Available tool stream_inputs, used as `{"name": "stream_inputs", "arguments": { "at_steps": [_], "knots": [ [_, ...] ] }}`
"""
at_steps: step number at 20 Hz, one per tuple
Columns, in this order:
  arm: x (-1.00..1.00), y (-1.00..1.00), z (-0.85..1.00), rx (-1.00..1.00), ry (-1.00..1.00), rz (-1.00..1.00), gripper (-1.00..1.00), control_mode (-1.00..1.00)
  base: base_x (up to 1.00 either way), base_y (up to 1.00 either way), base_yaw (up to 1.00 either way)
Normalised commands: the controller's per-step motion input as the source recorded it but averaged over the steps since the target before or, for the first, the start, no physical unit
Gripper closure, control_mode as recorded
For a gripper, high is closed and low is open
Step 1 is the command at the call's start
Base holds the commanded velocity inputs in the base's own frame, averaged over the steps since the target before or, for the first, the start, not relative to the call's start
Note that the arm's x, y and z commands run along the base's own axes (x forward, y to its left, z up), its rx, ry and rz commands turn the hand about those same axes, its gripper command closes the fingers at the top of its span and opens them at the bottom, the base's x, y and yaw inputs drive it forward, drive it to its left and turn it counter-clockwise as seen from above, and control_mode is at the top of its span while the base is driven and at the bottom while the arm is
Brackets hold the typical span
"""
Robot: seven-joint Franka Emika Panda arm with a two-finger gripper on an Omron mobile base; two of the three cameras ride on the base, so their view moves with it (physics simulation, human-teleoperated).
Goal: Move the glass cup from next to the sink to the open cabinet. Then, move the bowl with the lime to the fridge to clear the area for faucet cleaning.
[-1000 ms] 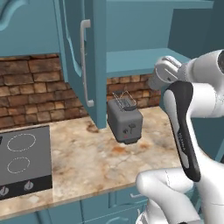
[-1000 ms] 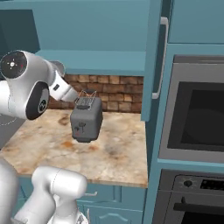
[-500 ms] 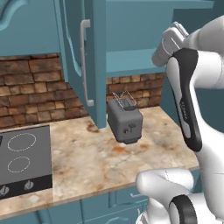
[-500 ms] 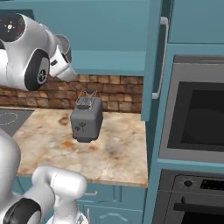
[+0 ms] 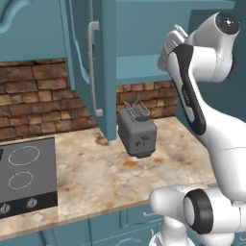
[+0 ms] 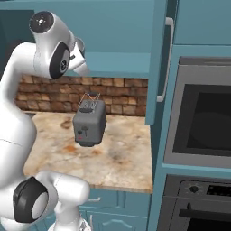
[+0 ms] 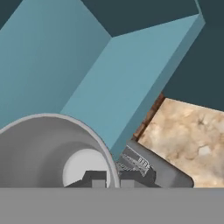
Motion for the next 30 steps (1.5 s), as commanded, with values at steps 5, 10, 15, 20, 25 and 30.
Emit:
{"name": "stream_inputs", "arguments": {
  "at_steps": [5,10,15,20,25,30],
  "knots": [
    [0.73,0.00,-0.14,0.00,0.00,0.00,1.00,-1.00,0.00,0.00,0.00],
    [0.58,0.00,-0.20,0.00,0.04,0.00,1.00,-1.00,0.00,0.00,0.00],
    [0.35,0.00,-0.37,0.00,0.17,0.00,1.00,-1.00,0.00,0.00,0.00],
    [0.13,0.00,-0.30,0.00,0.08,0.00,1.00,-1.00,0.00,0.00,0.00],
    [0.01,0.00,-0.02,0.00,0.00,0.01,1.00,-1.00,0.00,0.00,0.00],
    [0.00,0.04,0.00,-0.01,-0.03,0.01,1.00,-1.00,0.00,0.00,0.00]
  ]
}}
